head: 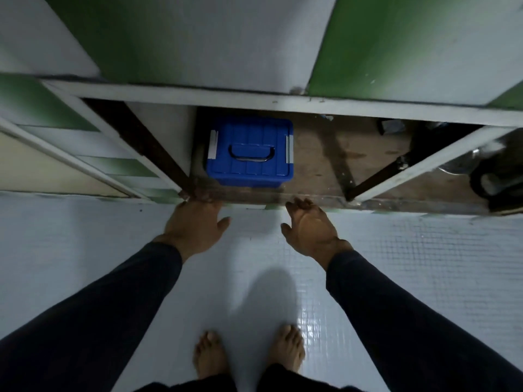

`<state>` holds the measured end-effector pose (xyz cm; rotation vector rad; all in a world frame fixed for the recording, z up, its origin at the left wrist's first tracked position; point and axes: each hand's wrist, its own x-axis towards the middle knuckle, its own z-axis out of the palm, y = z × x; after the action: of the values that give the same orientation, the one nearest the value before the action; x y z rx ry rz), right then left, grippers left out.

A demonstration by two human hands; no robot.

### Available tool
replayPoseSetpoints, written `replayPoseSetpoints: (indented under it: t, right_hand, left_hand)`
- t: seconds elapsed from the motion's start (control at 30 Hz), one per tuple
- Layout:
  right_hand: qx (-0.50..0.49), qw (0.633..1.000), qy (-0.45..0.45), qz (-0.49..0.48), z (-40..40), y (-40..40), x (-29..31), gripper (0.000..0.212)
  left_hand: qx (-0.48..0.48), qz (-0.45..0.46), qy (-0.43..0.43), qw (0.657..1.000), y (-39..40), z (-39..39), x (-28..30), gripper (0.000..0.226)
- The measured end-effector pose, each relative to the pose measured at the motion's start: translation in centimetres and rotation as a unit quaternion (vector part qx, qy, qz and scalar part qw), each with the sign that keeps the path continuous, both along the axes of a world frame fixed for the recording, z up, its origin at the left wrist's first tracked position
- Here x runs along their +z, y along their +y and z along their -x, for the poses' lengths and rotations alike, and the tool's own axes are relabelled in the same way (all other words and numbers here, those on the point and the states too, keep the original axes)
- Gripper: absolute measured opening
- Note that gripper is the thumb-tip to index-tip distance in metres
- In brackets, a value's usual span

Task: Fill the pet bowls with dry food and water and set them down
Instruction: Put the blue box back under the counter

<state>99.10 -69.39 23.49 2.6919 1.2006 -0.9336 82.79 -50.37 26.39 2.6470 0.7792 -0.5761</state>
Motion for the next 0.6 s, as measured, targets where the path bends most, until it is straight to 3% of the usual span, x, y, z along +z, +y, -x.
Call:
replayPoseSetpoints:
  t: [0.17, 0.4, 0.6]
  right_hand:
    - [0.019, 0.998, 0.027, 0.045, 2.4, -2.5, 8.4, 0.050]
    - [-0.007, 0.993, 0.099, 0.071, 5.0, -5.7, 20.4, 0.050]
    - [-0.035, 0.992, 0.102, 0.069, 6.7, -7.0, 30.9, 0.049]
  left_hand:
    - [-0.013, 0.029, 0.102, 0.994, -3.1, 2.2, 6.7, 0.062]
    - [0.005, 0.075, 0.081, 0.994, -6.3, 3.9, 18.6, 0.057]
    - [-0.001, 0.118, 0.100, 0.988, -7.5, 5.0, 27.9, 0.057]
